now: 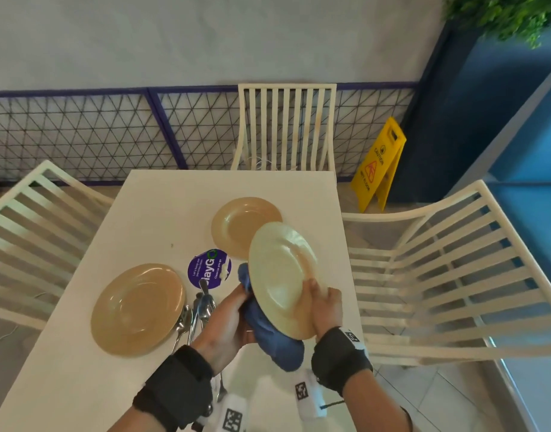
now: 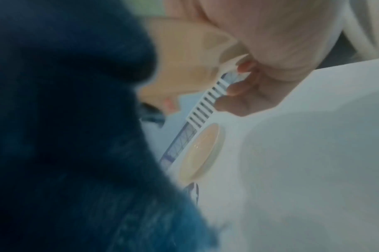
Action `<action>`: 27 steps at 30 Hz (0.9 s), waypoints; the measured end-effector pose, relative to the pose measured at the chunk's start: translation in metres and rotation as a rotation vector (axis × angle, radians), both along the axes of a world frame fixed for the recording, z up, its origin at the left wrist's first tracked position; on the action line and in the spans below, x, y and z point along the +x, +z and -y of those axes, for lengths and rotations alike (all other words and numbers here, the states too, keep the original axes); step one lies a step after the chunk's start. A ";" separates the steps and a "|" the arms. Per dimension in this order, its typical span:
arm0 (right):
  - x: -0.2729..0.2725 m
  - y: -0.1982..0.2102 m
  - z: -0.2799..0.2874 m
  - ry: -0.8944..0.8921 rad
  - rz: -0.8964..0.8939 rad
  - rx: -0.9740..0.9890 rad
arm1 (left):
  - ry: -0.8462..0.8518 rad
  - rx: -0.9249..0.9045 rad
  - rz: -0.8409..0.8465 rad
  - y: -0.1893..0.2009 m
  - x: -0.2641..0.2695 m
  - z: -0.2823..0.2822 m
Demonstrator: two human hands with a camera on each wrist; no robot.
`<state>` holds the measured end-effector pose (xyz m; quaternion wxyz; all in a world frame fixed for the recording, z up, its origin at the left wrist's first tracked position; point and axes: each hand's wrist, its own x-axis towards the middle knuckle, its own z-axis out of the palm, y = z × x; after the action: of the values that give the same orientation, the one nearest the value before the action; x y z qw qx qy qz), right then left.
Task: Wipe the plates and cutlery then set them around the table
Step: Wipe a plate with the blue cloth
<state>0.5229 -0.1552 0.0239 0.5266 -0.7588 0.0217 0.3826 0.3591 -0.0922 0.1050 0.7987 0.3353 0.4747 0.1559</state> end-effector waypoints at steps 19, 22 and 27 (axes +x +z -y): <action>0.042 -0.061 0.057 -0.259 -0.321 0.058 | -0.079 0.529 -0.349 -0.020 -0.060 -0.023; 0.039 -0.066 0.051 -0.271 -0.340 0.047 | -0.060 0.517 -0.358 -0.024 -0.069 -0.024; 0.029 -0.067 0.046 -0.253 -0.359 0.059 | -0.071 0.535 -0.372 -0.025 -0.084 -0.028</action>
<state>0.5519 -0.2012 -0.0431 0.5802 -0.6541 0.1990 0.4427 0.2751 -0.0646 0.0797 0.5868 0.5723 0.5427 0.1834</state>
